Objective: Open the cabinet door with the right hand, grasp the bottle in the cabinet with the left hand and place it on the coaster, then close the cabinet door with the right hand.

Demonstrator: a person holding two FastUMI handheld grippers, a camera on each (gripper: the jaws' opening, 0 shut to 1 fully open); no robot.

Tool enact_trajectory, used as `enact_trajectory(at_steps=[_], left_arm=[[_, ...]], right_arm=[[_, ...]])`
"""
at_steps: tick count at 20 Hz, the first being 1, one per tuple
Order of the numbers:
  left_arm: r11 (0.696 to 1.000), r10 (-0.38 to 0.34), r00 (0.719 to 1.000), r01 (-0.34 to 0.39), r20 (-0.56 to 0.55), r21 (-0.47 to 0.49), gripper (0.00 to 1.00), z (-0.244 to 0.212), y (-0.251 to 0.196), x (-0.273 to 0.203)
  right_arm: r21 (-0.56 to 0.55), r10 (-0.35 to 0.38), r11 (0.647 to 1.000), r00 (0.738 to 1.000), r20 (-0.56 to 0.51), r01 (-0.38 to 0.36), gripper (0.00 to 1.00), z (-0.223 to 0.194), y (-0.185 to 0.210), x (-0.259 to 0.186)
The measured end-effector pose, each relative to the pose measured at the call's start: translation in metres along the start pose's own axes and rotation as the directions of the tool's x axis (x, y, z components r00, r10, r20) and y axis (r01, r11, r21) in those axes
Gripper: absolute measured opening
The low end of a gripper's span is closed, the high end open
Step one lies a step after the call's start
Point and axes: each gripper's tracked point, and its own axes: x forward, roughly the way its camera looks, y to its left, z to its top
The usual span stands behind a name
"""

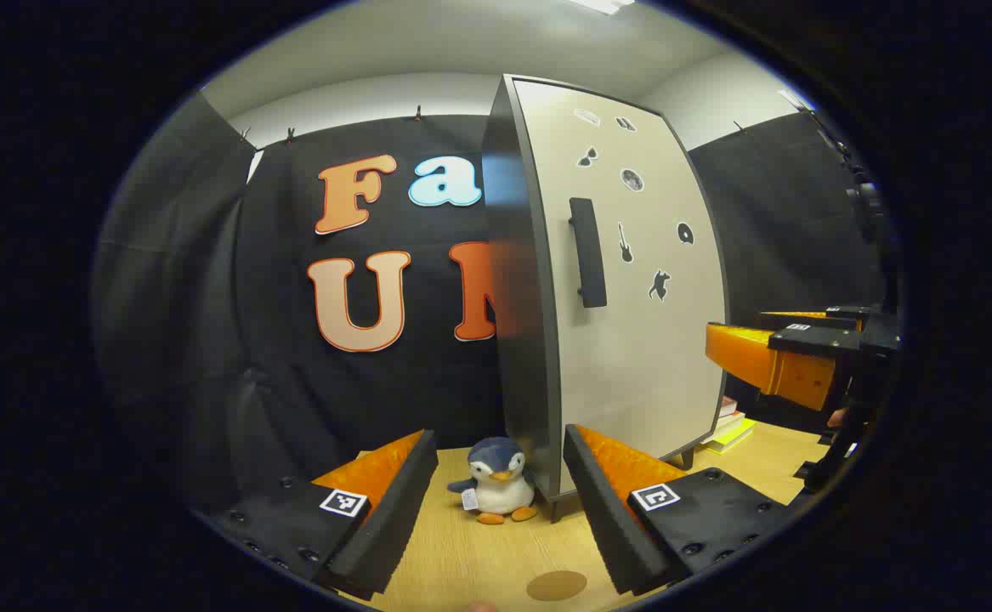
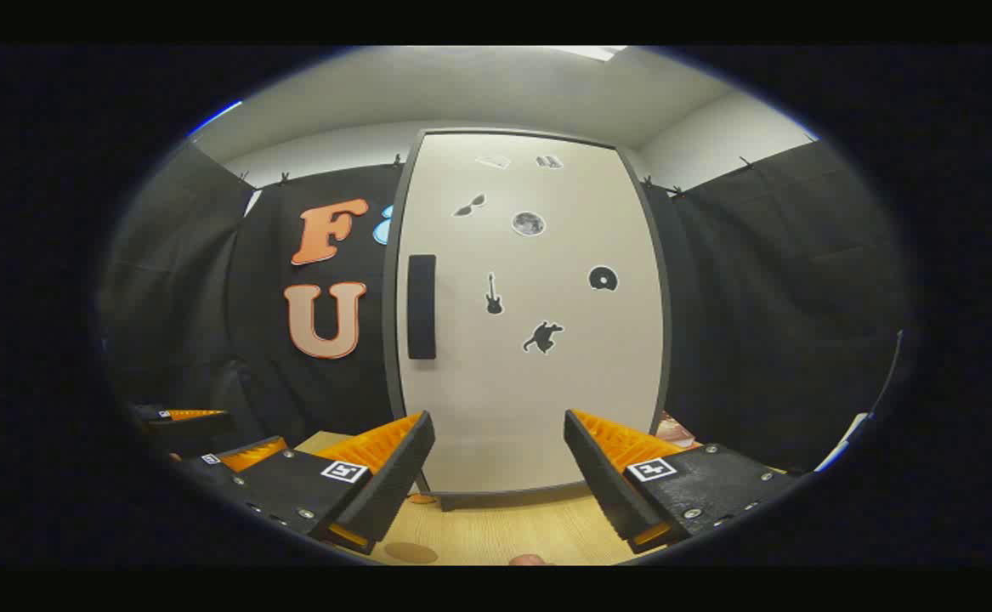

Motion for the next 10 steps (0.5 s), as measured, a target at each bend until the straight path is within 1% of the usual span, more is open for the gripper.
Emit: enact_trajectory(at_steps=[1, 2, 5, 6, 7, 9, 10], left_arm=[[1.0, 0.009, 1.0, -0.009, 0.003, -0.007, 1.0, 0.001, 0.002, 0.0], [1.0, 0.022, 1.0, -0.022, 0.002, -0.017, 0.97, 0.0, 0.005, -0.001], [0.996, 0.031, 0.999, -0.03, 0.02, -0.082, 0.97, 0.005, 0.008, -0.002], [0.995, 0.043, 0.999, -0.042, 0.014, -0.092, 0.97, 0.004, 0.01, -0.002], [0.994, 0.057, 0.998, -0.055, 0.015, -0.097, 0.97, 0.004, 0.014, -0.002], [0.994, 0.067, 0.998, -0.065, 0.022, -0.085, 0.97, 0.005, 0.016, -0.001], [0.996, 0.065, 0.998, -0.063, 0.02, -0.066, 0.98, 0.005, 0.016, 0.0]], right_arm=[[0.0, -0.005, 1.0, 1.0, 0.01, 0.005, 0.95, 0.003, 0.0, 0.002], [-0.002, 0.002, 1.0, 1.0, 0.013, -0.002, 0.95, 0.003, 0.002, 0.003], [-0.022, 0.014, 1.0, 1.0, 0.016, -0.014, 0.93, 0.009, 0.003, 0.004], [-0.022, 0.026, 0.999, 0.999, 0.021, -0.025, 0.95, 0.011, 0.006, 0.004], [-0.023, 0.036, 0.999, 0.999, 0.026, -0.036, 0.95, 0.013, 0.008, 0.005], [-0.026, 0.029, 0.999, 0.999, 0.027, -0.029, 0.93, 0.014, 0.007, 0.005], [-0.024, 0.034, 0.999, 0.999, 0.03, -0.033, 0.95, 0.015, 0.007, 0.005]])
